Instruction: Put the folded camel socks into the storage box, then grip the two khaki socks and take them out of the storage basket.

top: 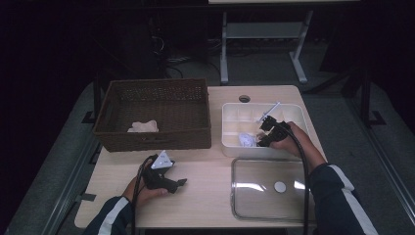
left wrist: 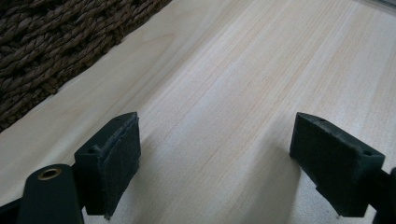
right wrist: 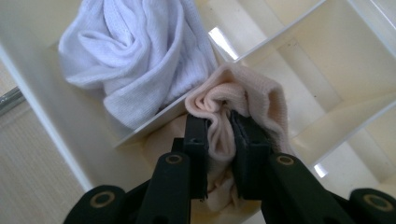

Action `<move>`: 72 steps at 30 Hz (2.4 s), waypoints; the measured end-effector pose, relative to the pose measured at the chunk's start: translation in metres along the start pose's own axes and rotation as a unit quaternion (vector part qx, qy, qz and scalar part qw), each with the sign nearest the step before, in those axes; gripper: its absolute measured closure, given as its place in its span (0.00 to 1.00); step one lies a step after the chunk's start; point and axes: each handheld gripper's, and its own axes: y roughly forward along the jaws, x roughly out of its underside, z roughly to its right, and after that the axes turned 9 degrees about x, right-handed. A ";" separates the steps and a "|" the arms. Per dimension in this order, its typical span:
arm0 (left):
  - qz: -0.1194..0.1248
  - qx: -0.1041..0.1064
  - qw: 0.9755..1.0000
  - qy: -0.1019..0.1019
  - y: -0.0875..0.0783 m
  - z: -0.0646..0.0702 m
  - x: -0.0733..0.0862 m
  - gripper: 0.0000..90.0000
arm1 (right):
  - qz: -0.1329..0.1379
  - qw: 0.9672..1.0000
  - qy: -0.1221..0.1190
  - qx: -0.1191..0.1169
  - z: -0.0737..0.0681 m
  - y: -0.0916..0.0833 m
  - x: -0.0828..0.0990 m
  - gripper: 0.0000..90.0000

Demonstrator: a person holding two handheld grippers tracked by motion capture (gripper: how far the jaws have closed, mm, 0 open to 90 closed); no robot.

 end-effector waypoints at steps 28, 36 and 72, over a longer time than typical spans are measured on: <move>0.000 0.000 1.000 0.000 0.000 0.000 0.000 0.17 | 0.102 0.993 0.028 0.044 0.012 -0.020 0.015 0.72; 0.000 0.000 1.000 0.000 0.000 0.000 0.000 0.17 | 0.107 0.992 -0.015 0.060 0.005 -0.019 0.016 0.83; -0.023 0.012 1.000 -0.004 -0.004 0.002 -0.004 0.18 | 0.236 0.968 -0.082 -0.023 -0.089 -0.048 -0.002 0.48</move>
